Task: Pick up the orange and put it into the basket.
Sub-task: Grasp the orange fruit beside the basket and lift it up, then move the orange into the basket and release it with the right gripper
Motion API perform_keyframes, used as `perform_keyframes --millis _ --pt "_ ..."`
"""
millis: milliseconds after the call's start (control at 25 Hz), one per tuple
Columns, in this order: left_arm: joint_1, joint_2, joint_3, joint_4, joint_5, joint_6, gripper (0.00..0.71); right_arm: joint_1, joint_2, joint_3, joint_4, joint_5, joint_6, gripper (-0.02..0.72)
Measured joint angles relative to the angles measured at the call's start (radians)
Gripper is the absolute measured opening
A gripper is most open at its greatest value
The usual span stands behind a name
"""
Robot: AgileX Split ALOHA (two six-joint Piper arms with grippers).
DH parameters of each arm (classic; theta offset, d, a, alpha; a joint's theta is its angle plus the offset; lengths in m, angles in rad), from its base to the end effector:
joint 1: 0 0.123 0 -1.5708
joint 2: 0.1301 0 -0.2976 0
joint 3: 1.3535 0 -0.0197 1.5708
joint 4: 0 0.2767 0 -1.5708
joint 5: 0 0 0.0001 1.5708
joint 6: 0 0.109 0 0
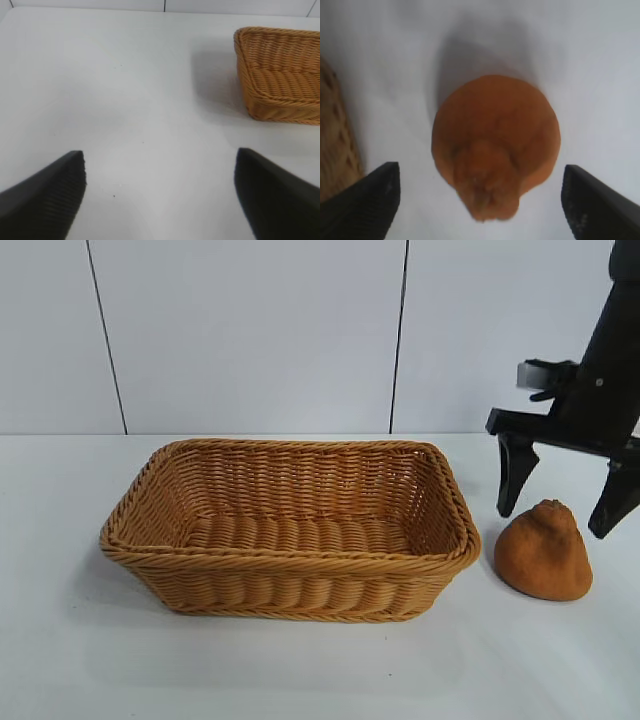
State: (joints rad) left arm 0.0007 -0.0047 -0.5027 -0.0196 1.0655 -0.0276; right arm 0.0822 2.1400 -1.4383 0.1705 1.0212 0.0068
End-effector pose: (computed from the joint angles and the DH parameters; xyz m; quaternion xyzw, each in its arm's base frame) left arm 0.0200 -0.0019 0.2820 -0.0116 0.8524 -0.0168 0.5224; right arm 0.4199 0.0504 0.0997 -0.0092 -0.9969 -0.0696 0.0355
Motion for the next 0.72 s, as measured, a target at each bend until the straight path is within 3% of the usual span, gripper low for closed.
perform_keyframes --millis 40,80,400,720 --pt "0.0 0.0 0.0 0.0 0.0 0.0 0.58 0.0 -0.001 -0.005 -0.002 0.015 0.0 0.048" --pt "0.0 0.0 0.0 0.0 0.0 0.0 0.58 0.0 -0.003 -0.014 -0.003 0.033 -0.007 0.042" --pt "0.0 0.0 0.0 0.0 0.0 0.0 0.58 0.0 -0.107 -0.164 -0.011 0.172 -0.05 0.043" --pt "0.0 0.0 0.0 0.0 0.0 0.0 0.58 0.0 -0.219 -0.346 0.019 0.185 -0.045 0.043"
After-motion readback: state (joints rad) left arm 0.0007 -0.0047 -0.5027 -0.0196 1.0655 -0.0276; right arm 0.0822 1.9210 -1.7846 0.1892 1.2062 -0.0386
